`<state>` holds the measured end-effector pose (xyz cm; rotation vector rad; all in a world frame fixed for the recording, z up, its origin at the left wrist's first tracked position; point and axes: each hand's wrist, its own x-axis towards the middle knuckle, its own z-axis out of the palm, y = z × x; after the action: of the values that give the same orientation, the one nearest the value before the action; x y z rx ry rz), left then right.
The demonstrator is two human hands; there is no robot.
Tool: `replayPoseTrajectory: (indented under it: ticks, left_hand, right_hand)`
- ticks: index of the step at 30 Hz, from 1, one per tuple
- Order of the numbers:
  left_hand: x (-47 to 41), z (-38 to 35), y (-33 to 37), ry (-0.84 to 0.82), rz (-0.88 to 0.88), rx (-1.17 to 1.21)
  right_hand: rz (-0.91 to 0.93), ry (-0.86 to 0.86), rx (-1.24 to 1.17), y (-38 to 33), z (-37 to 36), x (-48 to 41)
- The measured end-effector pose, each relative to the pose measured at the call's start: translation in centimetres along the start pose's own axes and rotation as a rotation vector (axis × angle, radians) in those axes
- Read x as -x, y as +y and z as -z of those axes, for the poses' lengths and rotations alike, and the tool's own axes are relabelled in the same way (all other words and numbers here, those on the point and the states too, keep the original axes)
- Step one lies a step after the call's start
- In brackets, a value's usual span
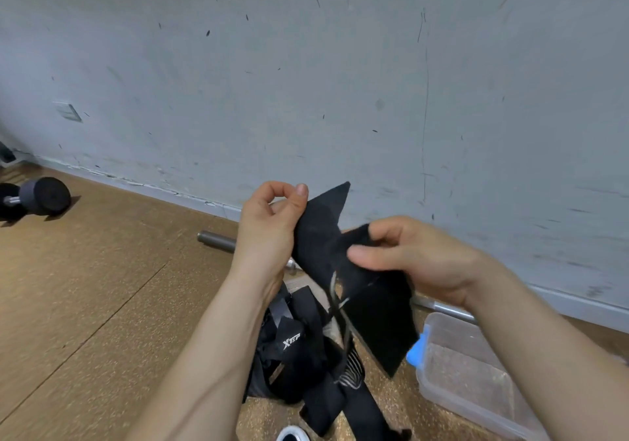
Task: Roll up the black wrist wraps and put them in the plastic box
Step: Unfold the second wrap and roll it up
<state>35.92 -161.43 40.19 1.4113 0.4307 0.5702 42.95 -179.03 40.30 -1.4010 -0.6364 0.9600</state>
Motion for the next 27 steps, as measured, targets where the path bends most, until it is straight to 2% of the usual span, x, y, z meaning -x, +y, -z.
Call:
replayPoseTrajectory:
  ticks: [8,12,16,19,22,24,27]
  left_hand:
    - [0.3,-0.1,0.2,0.123,-0.098,-0.019]
    - [0.5,-0.3,0.4,0.062,-0.036,0.059]
    - [0.3,0.1,0.7,-0.050,0.001,0.219]
    - [0.3,0.1,0.7,-0.121,-0.037,0.194]
    - [0.3,-0.1,0.4,0.040,-0.160,0.057]
    - [0.3,-0.2,0.5,0.138,-0.233,0.046]
    - [0.0,-0.1,0.6,0.169,-0.200,0.134]
  right_hand:
    - [0.087,0.012,-0.067,0.4,-1.1,-0.6]
    - [0.090,0.140,0.075,0.6,-1.8,-1.0]
    - [0.084,0.177,0.193,0.1,-1.7,-0.8]
    - [0.077,0.191,0.262,0.1,-1.5,-0.8]
    - [0.042,0.166,0.319,0.2,-1.2,-0.7]
    - [0.005,0.107,0.380,0.2,-1.0,-0.6]
    - [-0.002,0.141,0.381,0.5,-0.6,-0.5]
